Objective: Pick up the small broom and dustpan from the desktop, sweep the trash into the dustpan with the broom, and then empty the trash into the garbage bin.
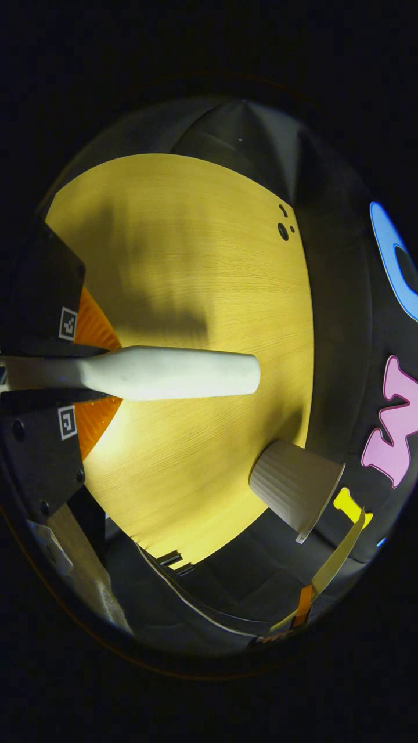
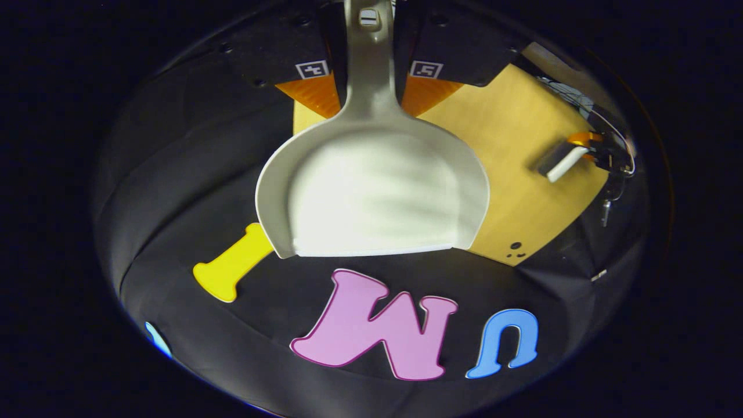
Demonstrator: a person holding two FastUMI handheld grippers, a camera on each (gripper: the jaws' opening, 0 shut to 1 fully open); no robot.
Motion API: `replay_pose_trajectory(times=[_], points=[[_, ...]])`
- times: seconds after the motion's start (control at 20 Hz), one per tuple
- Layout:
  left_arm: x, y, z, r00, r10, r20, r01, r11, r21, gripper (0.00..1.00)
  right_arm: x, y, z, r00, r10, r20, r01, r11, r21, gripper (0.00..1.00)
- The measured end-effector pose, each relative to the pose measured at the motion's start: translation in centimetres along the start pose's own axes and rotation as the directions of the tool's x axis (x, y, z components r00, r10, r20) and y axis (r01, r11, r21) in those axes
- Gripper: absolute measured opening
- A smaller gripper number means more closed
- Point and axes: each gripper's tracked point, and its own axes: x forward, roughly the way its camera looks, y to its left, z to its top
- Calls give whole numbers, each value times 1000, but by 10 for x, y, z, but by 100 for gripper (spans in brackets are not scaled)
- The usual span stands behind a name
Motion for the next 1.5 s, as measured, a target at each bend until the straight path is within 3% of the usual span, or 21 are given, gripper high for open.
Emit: replay_pose_trajectory(times=[0.05, 0.35, 0.4, 0.45, 0.5, 0.95, 1.5], points=[[0, 1, 2, 1000, 5, 4, -5, 1000, 3, 25, -2, 20, -14, 999, 35, -6, -35, 999, 18, 34], [1, 3, 4, 1000, 30, 5, -30, 999, 21, 27, 3, 117, -111, 976, 183, -116, -170, 979, 109, 34], [1, 2, 4, 999, 32, 2, -32, 999, 21, 26, 6, 129, -125, 970, 202, -132, -186, 975, 123, 38], [2, 3, 4, 999, 37, -1, -37, 999, 23, 27, 10, 139, -140, 964, 213, -156, -194, 972, 131, 34], [5, 4, 4, 999, 47, -5, -46, 999, 28, 26, 15, 145, -152, 960, 214, -178, -192, 973, 131, 36], [23, 20, 0, 992, 118, -33, -114, 989, 96, 27, 78, 165, -231, 931, 214, -296, -179, 974, 140, 36], [43, 32, -9, 983, 162, -86, -147, 976, 159, 26, 119, 167, -262, 916, 227, -332, -161, 963, 215, 36]])
